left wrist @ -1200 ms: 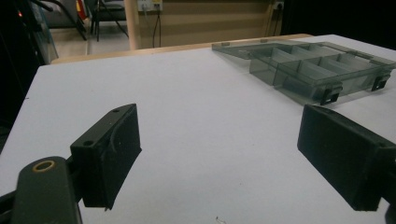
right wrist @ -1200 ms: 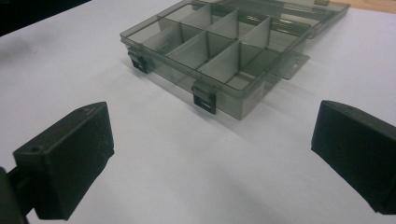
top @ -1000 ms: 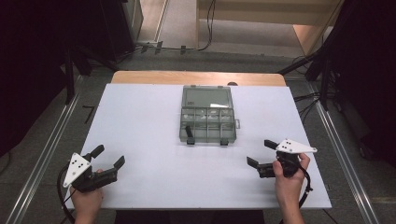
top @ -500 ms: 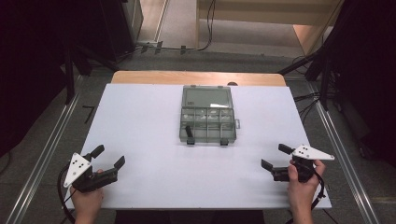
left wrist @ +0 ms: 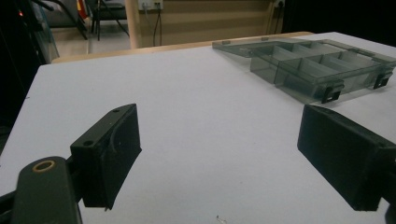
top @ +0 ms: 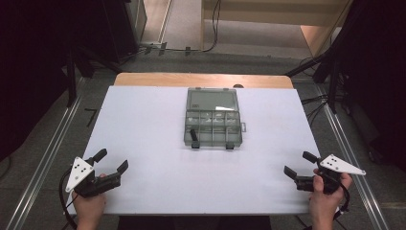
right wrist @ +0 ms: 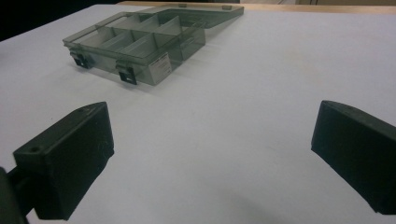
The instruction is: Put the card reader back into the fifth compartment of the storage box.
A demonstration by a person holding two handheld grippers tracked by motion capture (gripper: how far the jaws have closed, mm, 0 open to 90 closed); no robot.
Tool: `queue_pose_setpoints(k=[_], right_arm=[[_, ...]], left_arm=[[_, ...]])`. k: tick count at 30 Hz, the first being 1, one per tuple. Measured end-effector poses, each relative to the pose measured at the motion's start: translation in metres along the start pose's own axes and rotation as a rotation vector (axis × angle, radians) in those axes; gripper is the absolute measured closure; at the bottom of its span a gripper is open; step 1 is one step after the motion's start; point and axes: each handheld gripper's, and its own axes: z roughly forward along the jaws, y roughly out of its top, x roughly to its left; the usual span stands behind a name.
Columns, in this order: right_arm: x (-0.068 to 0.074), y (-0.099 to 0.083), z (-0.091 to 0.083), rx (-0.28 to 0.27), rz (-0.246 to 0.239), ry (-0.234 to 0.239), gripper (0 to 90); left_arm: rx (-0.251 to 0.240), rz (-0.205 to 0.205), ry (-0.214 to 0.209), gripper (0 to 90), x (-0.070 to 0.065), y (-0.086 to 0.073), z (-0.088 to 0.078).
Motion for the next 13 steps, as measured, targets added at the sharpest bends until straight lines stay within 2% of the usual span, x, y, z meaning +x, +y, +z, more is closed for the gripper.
queue_pose_setpoints(k=[7, 13], right_arm=[[-0.013, -0.009, -0.012, -0.032, 0.040, -0.028, 0.0], [-0.014, -0.010, -0.010, -0.033, 0.037, -0.028, 0.0]], left_arm=[[-0.002, -0.004, -0.003, 13.6, 0.000, 0.000, 0.000], [-0.003, -0.004, -0.003, 13.6, 0.000, 0.000, -0.001]])
